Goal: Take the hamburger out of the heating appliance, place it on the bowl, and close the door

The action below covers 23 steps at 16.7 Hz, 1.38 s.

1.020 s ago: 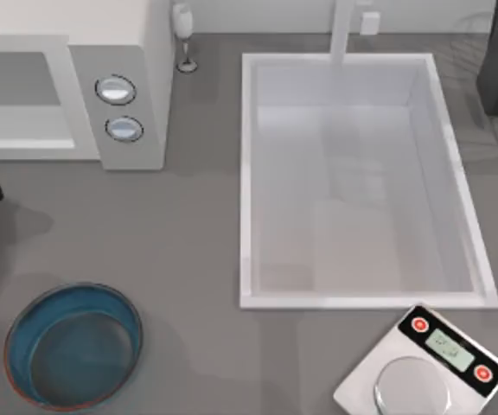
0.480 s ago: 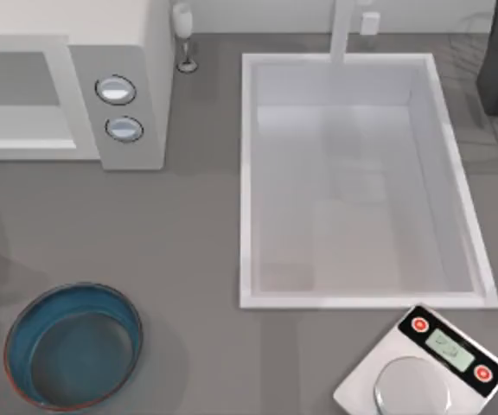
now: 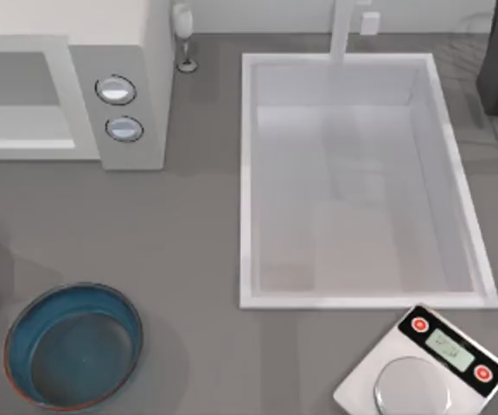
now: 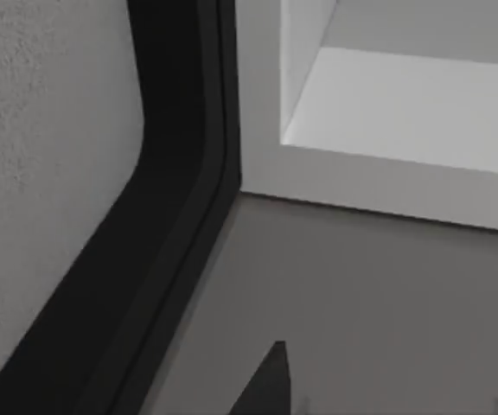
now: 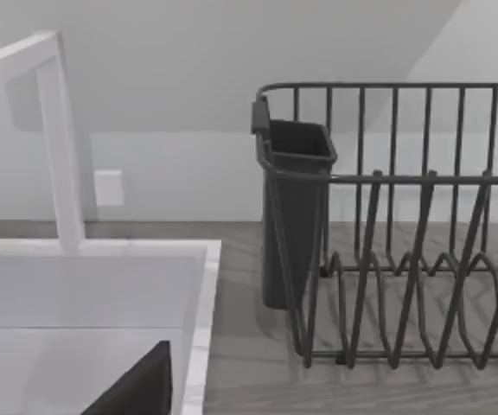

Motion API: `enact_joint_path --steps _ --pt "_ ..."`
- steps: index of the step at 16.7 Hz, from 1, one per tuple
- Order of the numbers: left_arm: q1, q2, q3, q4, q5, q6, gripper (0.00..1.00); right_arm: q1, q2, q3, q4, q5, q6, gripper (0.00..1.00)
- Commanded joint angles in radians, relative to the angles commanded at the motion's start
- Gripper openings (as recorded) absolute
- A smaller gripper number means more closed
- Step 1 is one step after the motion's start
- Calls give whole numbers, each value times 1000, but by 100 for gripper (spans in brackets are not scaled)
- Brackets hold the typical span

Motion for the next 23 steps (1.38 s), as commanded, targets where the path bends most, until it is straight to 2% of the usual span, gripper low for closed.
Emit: enact_joint_path --steps 10,13,19,23 --pt "2 -452 37 -502 -6 0 0 0 0 0 0 0 0 100" --pt "2 -505 42 -558 -6 0 0 0 0 0 0 0 0 100" --pt "-2 -501 43 -564 -9 -7 0 0 0 0 0 0 0 100" --pt "-52 -482 108 -686 -42 -143 0 0 0 0 0 0 0 100"
